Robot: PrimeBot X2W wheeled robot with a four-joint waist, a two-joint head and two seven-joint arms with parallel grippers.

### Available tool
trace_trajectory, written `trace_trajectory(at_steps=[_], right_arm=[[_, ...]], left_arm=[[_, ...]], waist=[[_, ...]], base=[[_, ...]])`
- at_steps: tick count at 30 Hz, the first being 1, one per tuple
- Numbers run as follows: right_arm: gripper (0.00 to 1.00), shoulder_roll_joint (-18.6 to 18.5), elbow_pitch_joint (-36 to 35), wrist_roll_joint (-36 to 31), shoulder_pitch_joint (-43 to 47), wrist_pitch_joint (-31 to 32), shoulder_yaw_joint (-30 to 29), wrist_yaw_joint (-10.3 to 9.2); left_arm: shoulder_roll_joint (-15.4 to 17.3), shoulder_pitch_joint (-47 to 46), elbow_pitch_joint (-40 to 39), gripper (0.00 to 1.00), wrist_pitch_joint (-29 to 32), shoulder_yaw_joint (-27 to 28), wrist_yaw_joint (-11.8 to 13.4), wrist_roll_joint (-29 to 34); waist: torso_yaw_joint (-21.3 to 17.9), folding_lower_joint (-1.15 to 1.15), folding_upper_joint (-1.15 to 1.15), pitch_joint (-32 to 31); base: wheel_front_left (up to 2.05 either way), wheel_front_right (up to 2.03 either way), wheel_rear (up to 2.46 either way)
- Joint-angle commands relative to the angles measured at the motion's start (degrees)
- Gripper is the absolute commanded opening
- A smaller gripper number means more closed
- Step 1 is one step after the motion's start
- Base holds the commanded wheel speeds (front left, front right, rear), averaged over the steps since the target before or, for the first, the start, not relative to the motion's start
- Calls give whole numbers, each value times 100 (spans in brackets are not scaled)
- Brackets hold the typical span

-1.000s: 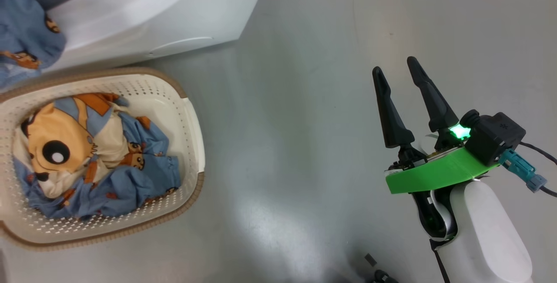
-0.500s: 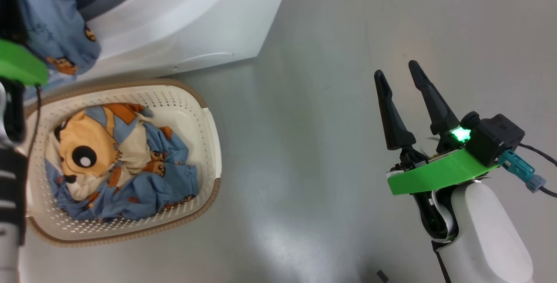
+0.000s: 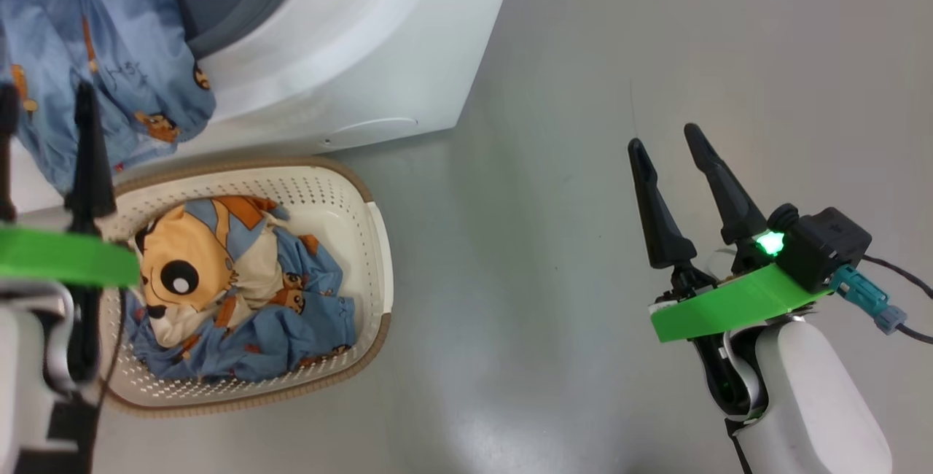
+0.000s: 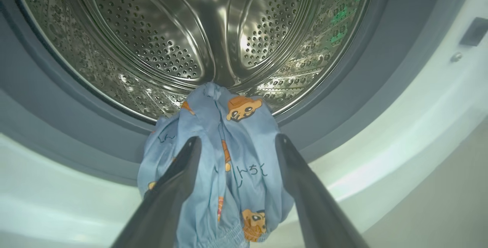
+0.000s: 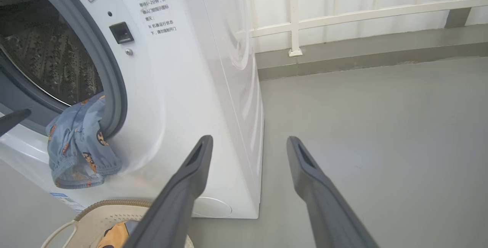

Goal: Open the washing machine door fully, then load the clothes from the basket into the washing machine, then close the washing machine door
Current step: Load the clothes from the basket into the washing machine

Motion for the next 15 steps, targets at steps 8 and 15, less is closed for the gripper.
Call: trace_trajectory(at_steps=[8, 15], right_arm=[[100, -42, -89, 76, 174, -27, 133, 52], [100, -82, -127, 77, 194, -27, 55, 52]], left_arm=[[56, 1236, -989, 100, -30, 396, 169, -29], [-62, 1784, -1298, 100, -30, 435, 277, -88]], waist=[[10, 0, 0, -229], [34, 0, 0, -253]], base=[[0, 0, 0], [0, 0, 0]])
